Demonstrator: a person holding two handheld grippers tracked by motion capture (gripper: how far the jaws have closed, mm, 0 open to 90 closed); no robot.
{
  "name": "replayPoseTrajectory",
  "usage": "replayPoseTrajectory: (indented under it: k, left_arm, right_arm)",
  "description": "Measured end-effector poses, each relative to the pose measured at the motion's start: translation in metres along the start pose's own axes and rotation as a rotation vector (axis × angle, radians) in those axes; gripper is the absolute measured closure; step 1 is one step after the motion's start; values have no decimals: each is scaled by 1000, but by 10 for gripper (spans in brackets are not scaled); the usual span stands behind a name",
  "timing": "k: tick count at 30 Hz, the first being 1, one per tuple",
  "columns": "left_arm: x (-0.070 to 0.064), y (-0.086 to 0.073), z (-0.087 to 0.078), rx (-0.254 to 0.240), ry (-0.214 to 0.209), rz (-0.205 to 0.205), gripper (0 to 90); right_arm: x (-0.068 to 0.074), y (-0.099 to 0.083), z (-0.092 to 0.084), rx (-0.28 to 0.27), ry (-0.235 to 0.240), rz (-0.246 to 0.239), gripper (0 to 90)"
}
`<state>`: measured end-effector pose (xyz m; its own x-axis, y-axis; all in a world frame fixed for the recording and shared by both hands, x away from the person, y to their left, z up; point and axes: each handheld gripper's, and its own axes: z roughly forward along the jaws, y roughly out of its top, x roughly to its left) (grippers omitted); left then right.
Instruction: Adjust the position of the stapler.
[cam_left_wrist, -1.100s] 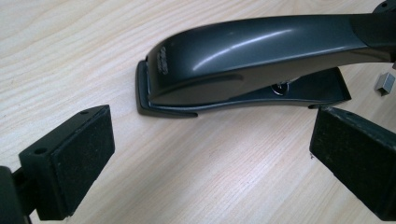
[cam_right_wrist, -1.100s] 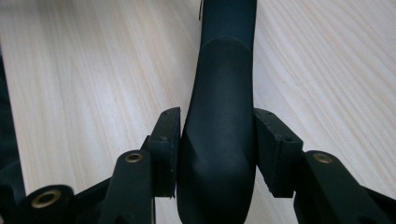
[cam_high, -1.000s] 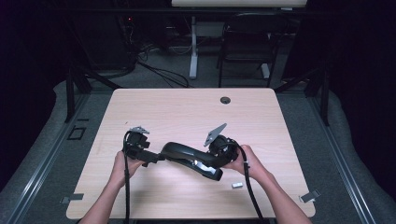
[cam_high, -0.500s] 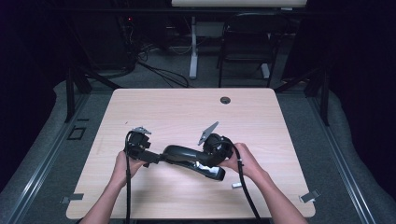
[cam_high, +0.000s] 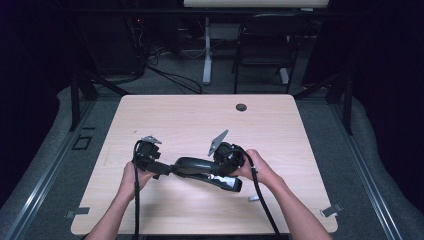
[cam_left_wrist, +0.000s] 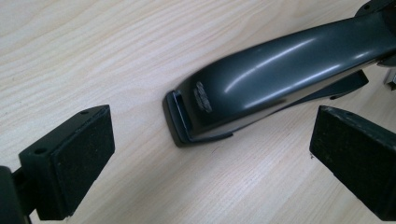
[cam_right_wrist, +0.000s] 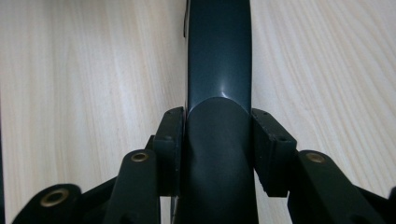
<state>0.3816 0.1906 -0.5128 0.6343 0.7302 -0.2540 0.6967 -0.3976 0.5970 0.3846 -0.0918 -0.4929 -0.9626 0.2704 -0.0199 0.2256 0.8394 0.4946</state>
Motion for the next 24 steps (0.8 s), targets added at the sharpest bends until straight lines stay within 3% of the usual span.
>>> replayPoseTrajectory:
  k: [1,5,7,8,9,10,11,12,15,16,22,24]
  left_arm:
    - [1,0,0,-1,2,0,2]
    - [0,0,0,0,1,1,2]
    - [0,0,0,1,-2,1,2]
    - [0,0,-1,0,-2,2,2]
    - [0,0,-1,0,-2,2,2]
    - [0,0,-1,-3,0,4,2]
    - [1,-1,-1,-5,0,-3,2]
    - [1,-1,-1,-5,0,-3,2]
    - [0,0,0,-3,1,0,2]
    - [-1,0,0,-2,-1,-2,2]
    - [-3,0,1,-3,-1,6,2]
    - [-3,1,1,-4,-1,6,2]
  right_arm:
    - [-3,-1,-1,7,19,-32,595]
    - [-6,-3,-1,-1,37,-57,594]
    - [-7,-2,-1,5,45,-35,591]
    - [-5,-2,-2,27,17,-17,505]
    - [-5,-2,-2,27,17,-17,505]
    - [-5,-3,-4,40,3,8,429]
    - [-6,-8,-11,25,1,76,392]
    - [-6,-8,-11,25,1,76,392]
    - [-5,-19,-24,1,-21,150,383]
    - [-3,-30,-34,-15,-38,199,381]
    - [3,-56,-48,-22,-79,251,425]
    - [3,-58,-48,-24,-73,255,439]
